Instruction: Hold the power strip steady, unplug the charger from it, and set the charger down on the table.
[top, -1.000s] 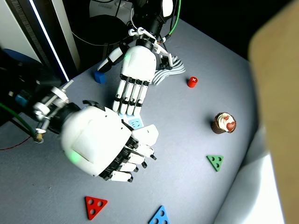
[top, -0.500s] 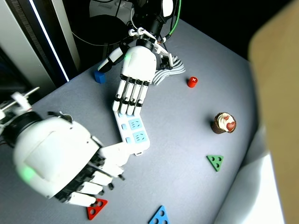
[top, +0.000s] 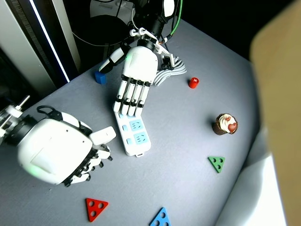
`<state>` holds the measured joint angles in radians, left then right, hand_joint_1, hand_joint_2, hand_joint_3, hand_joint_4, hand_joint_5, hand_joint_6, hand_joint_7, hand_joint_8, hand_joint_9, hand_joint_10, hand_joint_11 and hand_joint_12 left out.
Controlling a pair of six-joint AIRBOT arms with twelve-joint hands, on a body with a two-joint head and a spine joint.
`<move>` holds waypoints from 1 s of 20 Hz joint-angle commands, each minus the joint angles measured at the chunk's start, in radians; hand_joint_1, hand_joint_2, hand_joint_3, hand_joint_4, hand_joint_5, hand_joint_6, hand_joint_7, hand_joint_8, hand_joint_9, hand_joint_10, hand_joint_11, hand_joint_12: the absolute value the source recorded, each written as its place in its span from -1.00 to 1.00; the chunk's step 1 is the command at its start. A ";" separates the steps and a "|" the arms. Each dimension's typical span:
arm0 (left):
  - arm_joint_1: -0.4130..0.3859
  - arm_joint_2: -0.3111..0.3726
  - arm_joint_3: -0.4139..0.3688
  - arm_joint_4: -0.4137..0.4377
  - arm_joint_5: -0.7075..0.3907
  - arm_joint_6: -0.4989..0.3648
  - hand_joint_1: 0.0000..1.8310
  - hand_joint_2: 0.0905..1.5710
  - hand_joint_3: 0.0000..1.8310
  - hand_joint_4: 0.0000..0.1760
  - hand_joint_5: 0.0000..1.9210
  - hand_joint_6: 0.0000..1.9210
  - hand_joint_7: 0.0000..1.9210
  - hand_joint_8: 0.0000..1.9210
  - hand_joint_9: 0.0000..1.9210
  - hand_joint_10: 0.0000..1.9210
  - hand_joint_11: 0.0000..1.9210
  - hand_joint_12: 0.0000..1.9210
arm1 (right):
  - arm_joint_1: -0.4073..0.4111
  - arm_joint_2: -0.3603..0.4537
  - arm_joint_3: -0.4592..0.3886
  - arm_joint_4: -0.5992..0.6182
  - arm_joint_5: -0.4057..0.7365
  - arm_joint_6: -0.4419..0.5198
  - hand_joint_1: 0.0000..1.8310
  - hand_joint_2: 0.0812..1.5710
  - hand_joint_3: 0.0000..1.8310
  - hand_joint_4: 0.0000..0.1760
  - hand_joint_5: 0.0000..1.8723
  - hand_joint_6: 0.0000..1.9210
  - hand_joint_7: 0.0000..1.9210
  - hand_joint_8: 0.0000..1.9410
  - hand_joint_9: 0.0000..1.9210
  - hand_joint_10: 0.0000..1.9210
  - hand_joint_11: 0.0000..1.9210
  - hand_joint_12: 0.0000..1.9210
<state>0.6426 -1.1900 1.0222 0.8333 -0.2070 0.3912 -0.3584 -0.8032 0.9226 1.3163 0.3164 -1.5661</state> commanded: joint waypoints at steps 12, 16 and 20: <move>-0.010 0.003 -0.002 -0.007 -0.051 -0.004 -1.00 0.19 -1.00 -1.00 -0.96 -1.00 -0.94 -1.00 -0.94 -1.00 -0.95 -0.96 | -0.071 0.025 0.055 0.179 0.010 -0.153 0.25 0.46 -1.00 -1.00 -0.08 0.20 -0.05 -0.85 0.06 -0.91 -0.08 -0.34; -0.012 0.002 -0.003 -0.007 -0.050 -0.004 -1.00 0.19 -1.00 -1.00 -0.98 -1.00 -0.96 -1.00 -0.97 -1.00 -0.98 -0.97 | -0.071 0.024 0.055 0.179 0.013 -0.153 0.28 0.35 -1.00 -1.00 -0.14 -0.95 -0.16 -1.00 -0.06 -1.00 -0.20 -0.39; -0.016 0.003 -0.002 -0.007 -0.049 -0.004 -1.00 0.21 -1.00 -1.00 -0.96 -1.00 -0.95 -1.00 -0.95 -1.00 -0.96 -0.97 | -0.071 0.024 0.059 0.179 0.018 -0.153 0.17 0.27 -1.00 -1.00 -0.31 -1.00 -0.28 -1.00 -0.17 -1.00 -0.28 -0.42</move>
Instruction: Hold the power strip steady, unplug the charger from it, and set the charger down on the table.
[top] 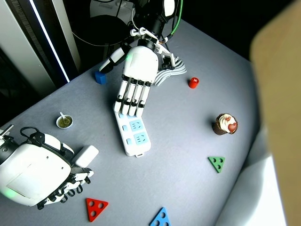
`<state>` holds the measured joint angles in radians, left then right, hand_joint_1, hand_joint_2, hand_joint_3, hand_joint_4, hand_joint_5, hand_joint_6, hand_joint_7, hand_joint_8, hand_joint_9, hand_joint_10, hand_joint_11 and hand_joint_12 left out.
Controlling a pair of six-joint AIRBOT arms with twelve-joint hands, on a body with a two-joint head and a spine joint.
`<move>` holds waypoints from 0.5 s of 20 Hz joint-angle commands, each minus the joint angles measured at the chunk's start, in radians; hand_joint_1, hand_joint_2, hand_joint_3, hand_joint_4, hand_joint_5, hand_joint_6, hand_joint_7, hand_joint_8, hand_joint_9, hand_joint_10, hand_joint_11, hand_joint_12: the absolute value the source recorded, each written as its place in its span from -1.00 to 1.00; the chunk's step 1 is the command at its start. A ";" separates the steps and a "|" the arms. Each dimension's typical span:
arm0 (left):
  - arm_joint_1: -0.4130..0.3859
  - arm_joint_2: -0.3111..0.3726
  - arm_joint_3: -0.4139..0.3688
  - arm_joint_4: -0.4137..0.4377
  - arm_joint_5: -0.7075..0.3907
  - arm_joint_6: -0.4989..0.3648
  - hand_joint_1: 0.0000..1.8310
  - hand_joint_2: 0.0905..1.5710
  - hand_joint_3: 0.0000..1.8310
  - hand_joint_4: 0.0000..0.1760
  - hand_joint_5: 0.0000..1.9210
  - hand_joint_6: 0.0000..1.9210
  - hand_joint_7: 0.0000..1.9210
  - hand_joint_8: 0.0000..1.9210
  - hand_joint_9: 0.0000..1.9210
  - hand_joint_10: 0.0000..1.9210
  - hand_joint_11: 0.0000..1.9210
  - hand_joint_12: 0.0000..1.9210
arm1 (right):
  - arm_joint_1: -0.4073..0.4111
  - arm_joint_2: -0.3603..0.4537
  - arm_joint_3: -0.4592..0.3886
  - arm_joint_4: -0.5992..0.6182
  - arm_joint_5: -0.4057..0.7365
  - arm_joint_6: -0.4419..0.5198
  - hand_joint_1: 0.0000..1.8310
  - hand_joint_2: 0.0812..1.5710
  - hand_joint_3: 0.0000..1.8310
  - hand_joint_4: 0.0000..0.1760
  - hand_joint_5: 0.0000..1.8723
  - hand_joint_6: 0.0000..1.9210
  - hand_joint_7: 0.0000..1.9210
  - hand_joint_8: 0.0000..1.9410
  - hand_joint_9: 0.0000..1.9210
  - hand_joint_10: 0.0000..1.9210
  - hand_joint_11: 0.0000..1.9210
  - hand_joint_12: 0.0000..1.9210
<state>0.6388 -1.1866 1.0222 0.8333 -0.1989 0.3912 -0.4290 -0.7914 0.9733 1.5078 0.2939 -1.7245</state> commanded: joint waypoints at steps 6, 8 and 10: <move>-0.015 0.000 -0.004 -0.011 -0.057 -0.004 -1.00 0.20 -1.00 -1.00 -0.95 -0.99 -0.93 -1.00 -0.94 -1.00 -0.95 -0.97 | 0.016 0.012 0.012 -0.012 0.069 0.008 -0.06 0.16 -1.00 -1.00 -0.70 -1.00 -0.60 -1.00 -0.51 -1.00 -0.72 -0.27; -0.016 0.000 -0.004 -0.014 -0.056 -0.004 -1.00 0.19 -1.00 -1.00 -0.96 -1.00 -0.95 -1.00 -0.96 -1.00 -0.96 -0.97 | 0.033 0.012 0.015 -0.012 0.079 0.018 -0.16 0.17 -0.99 -1.00 -0.78 -1.00 -0.67 -1.00 -0.57 -1.00 -0.75 -0.34; -0.020 0.000 -0.004 -0.015 -0.056 -0.004 -1.00 0.20 -1.00 -1.00 -0.96 -1.00 -0.94 -1.00 -0.95 -1.00 -0.96 -0.97 | 0.056 0.012 0.014 -0.014 0.079 0.018 -0.25 0.20 -0.99 -1.00 -0.79 -1.00 -0.70 -1.00 -0.60 -1.00 -0.77 -0.35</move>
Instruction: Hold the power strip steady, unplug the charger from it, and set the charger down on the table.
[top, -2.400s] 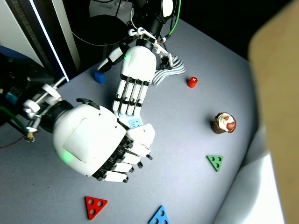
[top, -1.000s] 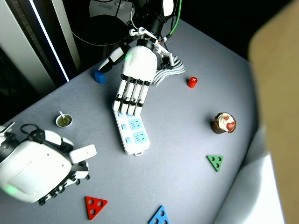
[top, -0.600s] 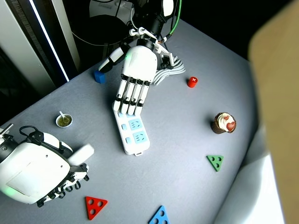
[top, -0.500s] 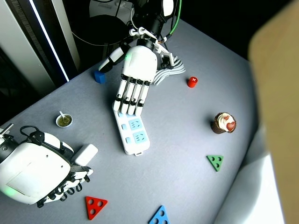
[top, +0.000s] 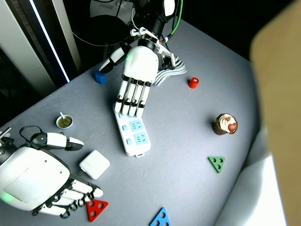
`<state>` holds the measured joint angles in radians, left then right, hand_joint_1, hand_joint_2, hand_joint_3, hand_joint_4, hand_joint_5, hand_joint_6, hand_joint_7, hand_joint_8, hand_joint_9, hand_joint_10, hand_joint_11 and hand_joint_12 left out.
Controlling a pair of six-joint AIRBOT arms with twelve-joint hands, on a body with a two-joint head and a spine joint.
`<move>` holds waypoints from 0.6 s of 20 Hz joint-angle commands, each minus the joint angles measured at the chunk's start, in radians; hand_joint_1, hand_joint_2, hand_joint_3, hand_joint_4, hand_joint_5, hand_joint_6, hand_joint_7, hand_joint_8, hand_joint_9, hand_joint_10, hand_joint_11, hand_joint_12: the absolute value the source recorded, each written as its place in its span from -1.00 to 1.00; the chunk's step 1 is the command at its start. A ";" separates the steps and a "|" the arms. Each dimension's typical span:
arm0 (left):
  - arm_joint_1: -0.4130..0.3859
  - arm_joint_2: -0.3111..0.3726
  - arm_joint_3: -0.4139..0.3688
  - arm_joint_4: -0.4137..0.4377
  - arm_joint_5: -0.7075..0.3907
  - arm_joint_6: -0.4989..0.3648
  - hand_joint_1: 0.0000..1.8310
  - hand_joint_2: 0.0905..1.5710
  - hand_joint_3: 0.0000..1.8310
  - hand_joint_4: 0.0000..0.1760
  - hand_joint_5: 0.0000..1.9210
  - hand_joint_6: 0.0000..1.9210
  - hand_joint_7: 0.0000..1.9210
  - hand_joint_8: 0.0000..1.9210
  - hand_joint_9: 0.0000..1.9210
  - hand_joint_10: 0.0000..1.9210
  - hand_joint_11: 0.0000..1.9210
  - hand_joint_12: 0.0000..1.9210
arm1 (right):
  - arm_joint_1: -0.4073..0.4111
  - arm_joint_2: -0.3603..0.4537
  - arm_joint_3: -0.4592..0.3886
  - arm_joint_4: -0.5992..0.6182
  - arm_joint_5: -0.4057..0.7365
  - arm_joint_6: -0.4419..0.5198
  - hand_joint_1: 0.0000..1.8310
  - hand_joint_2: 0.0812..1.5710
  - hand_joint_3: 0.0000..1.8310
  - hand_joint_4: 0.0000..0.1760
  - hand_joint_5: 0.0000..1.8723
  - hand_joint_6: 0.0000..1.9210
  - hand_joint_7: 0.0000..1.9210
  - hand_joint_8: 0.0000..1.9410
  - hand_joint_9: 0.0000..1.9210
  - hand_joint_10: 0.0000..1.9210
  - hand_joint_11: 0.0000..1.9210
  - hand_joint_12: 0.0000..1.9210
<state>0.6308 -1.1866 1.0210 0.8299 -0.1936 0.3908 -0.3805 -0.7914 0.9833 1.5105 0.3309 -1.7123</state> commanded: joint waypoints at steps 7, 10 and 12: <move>-0.054 0.033 -0.016 -0.023 -0.067 -0.004 -1.00 0.21 -1.00 -1.00 -0.98 -1.00 -0.97 -1.00 -0.98 -1.00 -0.96 -0.97 | 0.033 0.023 -0.064 -0.588 0.159 0.135 -0.22 0.13 -1.00 -1.00 -0.77 -1.00 -0.68 -1.00 -0.63 -1.00 -0.75 -0.49; -0.091 0.058 -0.031 -0.042 -0.064 -0.009 -1.00 0.21 -1.00 -1.00 -0.98 -1.00 -0.98 -1.00 -0.99 -1.00 -0.97 -0.97 | -0.004 0.040 -0.093 -0.900 0.260 0.314 -0.23 0.12 -1.00 -1.00 -0.73 -0.99 -0.65 -0.99 -0.61 -0.99 -0.74 -0.49; -0.126 0.073 -0.041 -0.042 -0.051 -0.028 -1.00 0.22 -1.00 -1.00 -1.00 -1.00 -0.99 -1.00 -1.00 -1.00 -0.98 -0.98 | -0.036 0.060 -0.101 -1.076 0.302 0.473 -0.23 0.12 -1.00 -1.00 -0.72 -0.99 -0.65 -0.99 -0.62 -0.99 -0.75 -0.50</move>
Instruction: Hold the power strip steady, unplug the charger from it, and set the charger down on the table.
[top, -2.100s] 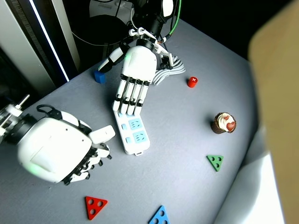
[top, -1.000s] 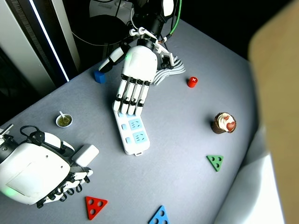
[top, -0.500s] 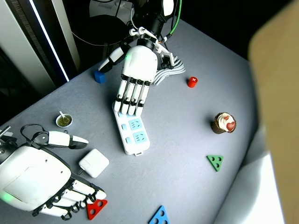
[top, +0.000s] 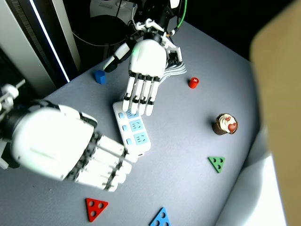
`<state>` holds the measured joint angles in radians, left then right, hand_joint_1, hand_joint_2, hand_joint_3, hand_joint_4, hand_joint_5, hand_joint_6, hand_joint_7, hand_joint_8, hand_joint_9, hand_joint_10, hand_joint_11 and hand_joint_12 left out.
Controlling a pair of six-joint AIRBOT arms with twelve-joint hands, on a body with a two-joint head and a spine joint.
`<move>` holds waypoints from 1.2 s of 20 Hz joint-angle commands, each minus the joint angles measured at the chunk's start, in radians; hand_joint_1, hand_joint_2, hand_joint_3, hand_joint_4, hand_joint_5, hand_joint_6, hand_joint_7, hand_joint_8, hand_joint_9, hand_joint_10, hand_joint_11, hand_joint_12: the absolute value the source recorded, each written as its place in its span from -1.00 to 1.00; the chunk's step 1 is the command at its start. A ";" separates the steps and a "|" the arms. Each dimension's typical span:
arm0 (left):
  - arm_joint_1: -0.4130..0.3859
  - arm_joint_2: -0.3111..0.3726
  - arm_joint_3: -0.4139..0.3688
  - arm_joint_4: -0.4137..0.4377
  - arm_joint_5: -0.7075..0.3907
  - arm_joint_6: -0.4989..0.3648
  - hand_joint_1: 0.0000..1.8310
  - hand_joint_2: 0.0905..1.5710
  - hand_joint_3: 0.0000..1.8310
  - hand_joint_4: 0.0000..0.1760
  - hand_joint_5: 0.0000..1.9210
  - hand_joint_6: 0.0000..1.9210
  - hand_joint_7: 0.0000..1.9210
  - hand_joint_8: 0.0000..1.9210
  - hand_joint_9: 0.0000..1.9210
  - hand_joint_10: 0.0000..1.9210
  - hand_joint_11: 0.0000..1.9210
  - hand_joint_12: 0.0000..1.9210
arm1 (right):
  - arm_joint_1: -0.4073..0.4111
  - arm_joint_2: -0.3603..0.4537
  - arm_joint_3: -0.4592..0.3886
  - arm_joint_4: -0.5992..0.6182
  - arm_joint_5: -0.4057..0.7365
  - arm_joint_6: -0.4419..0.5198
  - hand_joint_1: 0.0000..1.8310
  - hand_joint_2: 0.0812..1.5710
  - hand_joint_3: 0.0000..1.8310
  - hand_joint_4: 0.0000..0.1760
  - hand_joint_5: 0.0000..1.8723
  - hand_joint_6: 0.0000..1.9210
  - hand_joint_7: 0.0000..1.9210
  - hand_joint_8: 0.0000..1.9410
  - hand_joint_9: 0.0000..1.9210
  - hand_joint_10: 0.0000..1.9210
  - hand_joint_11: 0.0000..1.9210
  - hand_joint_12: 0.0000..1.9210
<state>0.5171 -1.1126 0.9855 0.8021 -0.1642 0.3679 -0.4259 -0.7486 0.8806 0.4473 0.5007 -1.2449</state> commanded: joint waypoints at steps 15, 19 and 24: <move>-0.149 0.031 -0.036 -0.014 -0.058 -0.051 -1.00 0.21 -1.00 -1.00 -0.99 -1.00 -0.96 -0.99 -0.96 -0.99 -0.96 -0.97 | -0.180 0.100 0.017 -0.532 0.401 0.506 -0.25 0.10 -1.00 -1.00 -0.76 -0.99 -0.62 -0.98 -0.58 -0.99 -0.70 -0.49; -0.156 0.044 -0.035 -0.014 -0.061 -0.051 -1.00 0.21 -1.00 -1.00 -0.99 -1.00 -0.97 -1.00 -0.97 -1.00 -0.97 -0.97 | -0.195 0.095 0.014 -0.523 0.399 0.507 -0.32 0.14 -0.99 -1.00 -0.82 -1.00 -0.68 -1.00 -0.64 -1.00 -0.76 -0.53; -0.170 0.052 -0.030 -0.011 -0.059 -0.051 -1.00 0.21 -1.00 -1.00 -1.00 -1.00 -1.00 -1.00 -0.99 -1.00 -1.00 -1.00 | -0.199 0.087 0.007 -0.525 0.379 0.498 -0.45 0.25 -0.99 -1.00 -0.83 -0.99 -0.69 -0.99 -0.65 -1.00 -0.78 -0.50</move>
<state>0.3584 -1.0672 0.9535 0.7998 -0.1448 0.3187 -0.6289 -0.6716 0.8860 -0.0978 0.7776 -0.7460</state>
